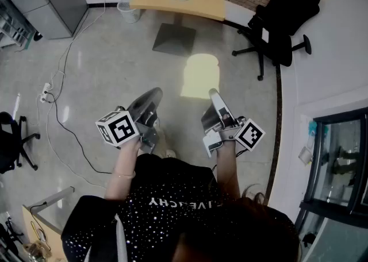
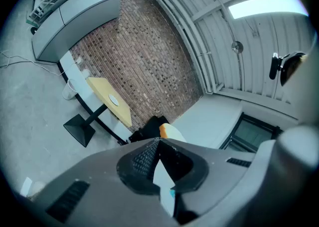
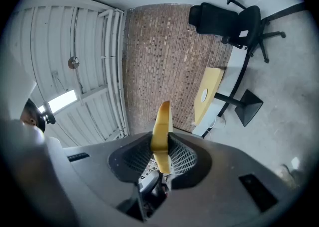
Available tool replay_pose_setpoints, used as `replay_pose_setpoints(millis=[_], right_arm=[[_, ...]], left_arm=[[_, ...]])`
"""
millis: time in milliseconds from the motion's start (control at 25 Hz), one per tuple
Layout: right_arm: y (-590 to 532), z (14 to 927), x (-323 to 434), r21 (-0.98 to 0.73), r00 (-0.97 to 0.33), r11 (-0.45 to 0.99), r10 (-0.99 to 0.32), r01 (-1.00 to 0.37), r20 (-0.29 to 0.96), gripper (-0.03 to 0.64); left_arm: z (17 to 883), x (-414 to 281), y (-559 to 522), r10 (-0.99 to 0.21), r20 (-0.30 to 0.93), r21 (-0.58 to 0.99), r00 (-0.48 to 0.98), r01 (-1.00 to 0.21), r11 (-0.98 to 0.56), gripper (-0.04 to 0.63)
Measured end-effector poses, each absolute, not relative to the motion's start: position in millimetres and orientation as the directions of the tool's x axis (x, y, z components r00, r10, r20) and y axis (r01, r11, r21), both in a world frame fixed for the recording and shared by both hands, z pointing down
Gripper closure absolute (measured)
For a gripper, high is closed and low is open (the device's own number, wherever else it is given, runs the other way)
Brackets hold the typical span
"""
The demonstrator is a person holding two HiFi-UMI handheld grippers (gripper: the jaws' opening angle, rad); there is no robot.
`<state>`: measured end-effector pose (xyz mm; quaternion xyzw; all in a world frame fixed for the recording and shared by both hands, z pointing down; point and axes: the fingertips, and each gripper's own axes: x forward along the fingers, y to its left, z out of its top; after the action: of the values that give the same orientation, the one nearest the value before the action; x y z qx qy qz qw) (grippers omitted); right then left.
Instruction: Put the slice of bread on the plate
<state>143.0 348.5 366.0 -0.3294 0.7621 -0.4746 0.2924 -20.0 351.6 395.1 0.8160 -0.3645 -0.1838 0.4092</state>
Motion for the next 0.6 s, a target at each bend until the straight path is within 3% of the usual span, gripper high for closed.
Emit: replay_pose_setpoints(millis=[600], right_arm=[[166,358,127,-0.922,-0.603,0.314,-0.789,-0.226,-0.120,0.522]], left_arm=[[378,-31,160,-0.723,-0.033,0.797,0.690,-0.419,-0.436,0.586]])
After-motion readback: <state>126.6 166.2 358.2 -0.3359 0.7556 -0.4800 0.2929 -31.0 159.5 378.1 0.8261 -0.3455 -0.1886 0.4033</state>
